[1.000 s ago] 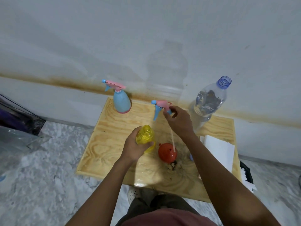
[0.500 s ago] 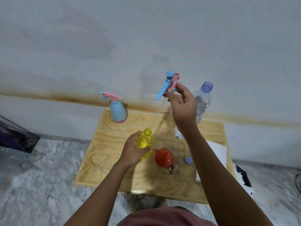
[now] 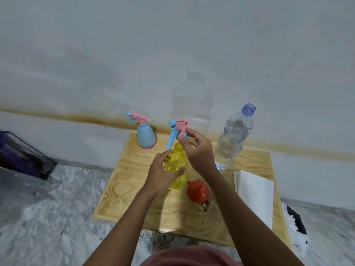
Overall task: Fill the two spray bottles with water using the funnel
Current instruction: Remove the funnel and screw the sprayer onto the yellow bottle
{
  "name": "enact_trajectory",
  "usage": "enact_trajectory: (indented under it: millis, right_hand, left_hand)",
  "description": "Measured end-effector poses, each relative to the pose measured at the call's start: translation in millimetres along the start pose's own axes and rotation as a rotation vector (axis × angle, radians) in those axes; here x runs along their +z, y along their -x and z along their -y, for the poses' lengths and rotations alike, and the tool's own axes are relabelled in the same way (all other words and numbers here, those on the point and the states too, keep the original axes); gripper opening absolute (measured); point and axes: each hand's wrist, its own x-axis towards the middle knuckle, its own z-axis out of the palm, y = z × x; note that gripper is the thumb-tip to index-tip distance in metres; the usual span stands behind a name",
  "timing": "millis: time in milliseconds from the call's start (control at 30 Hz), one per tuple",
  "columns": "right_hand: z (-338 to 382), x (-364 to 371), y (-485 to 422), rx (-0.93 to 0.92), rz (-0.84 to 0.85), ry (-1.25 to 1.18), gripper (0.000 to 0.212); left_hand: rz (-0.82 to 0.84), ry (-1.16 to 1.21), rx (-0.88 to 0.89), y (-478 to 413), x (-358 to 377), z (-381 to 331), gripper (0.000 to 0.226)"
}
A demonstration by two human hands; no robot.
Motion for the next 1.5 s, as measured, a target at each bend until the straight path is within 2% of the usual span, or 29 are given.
enact_trajectory:
  millis: [33, 167, 400, 567, 733, 933, 1167, 1333, 1433, 1500]
  right_hand:
    - [-1, 1, 0, 0.004, 0.003, -0.003, 0.024]
    - [-6, 1, 0, -0.021, 0.012, 0.008, 0.032]
    - [-9, 2, -1, -0.015, 0.005, -0.029, 0.029]
    - [-10, -1, -3, -0.011, 0.013, -0.133, 0.023]
    - [2, -9, -8, -0.019, 0.089, -0.224, 0.007]
    - [6, -6, -5, -0.035, 0.062, -0.158, 0.023]
    - [6, -12, -7, 0.020, 0.058, -0.265, 0.015]
    - [8, -5, -8, -0.046, 0.008, -0.161, 0.031]
    - [9, -4, -8, -0.054, 0.004, -0.133, 0.025]
    - [14, -7, -7, -0.018, 0.035, -0.217, 0.017]
  left_hand:
    - [-0.012, 0.010, -0.002, -1, 0, -2, 0.078]
    - [-0.030, 0.036, -0.014, -3, -1, -9, 0.063]
    - [-0.046, 0.057, -0.025, -9, 0, -18, 0.048]
    - [-0.006, 0.034, 0.008, -15, 1, -19, 0.076]
    - [-0.011, 0.057, 0.018, -16, 0, -28, 0.067]
    - [0.004, 0.063, 0.065, -18, 0, -38, 0.067]
    - [-0.024, 0.094, 0.055, -18, 0, -45, 0.071]
    - [-0.011, 0.122, 0.083, -17, -1, -55, 0.069]
    - [-0.002, 0.147, 0.084, -16, -2, -62, 0.062]
    - [0.001, 0.163, 0.073, -16, -3, -66, 0.056]
